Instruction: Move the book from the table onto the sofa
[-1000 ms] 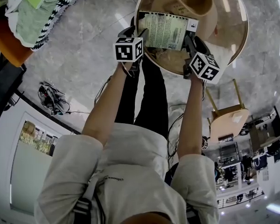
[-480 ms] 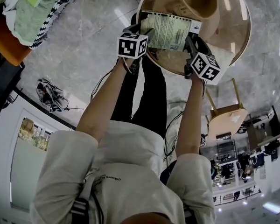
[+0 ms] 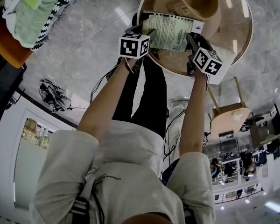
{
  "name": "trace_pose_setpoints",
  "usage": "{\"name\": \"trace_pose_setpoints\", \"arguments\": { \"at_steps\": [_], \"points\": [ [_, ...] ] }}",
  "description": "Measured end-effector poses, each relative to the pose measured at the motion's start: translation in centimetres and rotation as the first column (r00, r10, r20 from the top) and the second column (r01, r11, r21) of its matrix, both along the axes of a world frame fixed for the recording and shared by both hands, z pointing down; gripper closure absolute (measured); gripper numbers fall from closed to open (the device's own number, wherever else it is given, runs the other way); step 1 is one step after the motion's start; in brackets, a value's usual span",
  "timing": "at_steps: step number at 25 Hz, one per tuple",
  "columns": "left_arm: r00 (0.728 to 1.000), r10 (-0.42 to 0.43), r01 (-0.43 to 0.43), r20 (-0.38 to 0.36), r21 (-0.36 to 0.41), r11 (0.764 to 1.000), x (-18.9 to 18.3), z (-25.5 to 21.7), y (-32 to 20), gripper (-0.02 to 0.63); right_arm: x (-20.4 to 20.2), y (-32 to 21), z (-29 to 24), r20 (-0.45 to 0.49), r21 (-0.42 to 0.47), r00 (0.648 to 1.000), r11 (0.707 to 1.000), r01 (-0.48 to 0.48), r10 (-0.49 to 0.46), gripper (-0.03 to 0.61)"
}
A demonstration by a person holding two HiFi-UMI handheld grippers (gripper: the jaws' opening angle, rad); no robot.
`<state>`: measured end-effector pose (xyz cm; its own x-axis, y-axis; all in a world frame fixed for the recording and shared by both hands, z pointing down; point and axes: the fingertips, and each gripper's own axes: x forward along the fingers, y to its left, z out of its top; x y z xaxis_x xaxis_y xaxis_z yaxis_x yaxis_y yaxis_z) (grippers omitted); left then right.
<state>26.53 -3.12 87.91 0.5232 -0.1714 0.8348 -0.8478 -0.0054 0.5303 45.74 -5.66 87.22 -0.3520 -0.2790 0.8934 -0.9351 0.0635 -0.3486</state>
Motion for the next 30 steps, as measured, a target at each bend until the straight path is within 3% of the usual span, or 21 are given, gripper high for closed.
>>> {"name": "trace_pose_setpoints", "arguments": {
  "at_steps": [7,17,24,30],
  "points": [
    [1.0,0.007,-0.007,-0.029,-0.005,1.0,0.2,0.2,-0.3,0.373,0.2,0.0,0.4,0.096,-0.023,0.992,0.996,-0.085,0.087,0.348],
    [0.997,0.001,0.0,-0.073,0.008,1.0,0.1,0.4,0.0,0.364,-0.3,0.5,0.9,0.204,-0.11,0.977,0.993,-0.035,0.057,0.348],
    [0.999,-0.02,0.021,-0.036,0.008,1.0,0.2,0.2,-0.2,0.364,-0.1,0.4,0.7,0.13,-0.095,0.991,0.995,-0.03,0.042,0.348],
    [1.0,-0.021,0.021,-0.011,0.041,0.999,0.3,-0.1,-0.2,0.365,0.2,1.0,0.4,0.129,-0.057,0.989,0.996,-0.065,0.072,0.348]
  ]
}}
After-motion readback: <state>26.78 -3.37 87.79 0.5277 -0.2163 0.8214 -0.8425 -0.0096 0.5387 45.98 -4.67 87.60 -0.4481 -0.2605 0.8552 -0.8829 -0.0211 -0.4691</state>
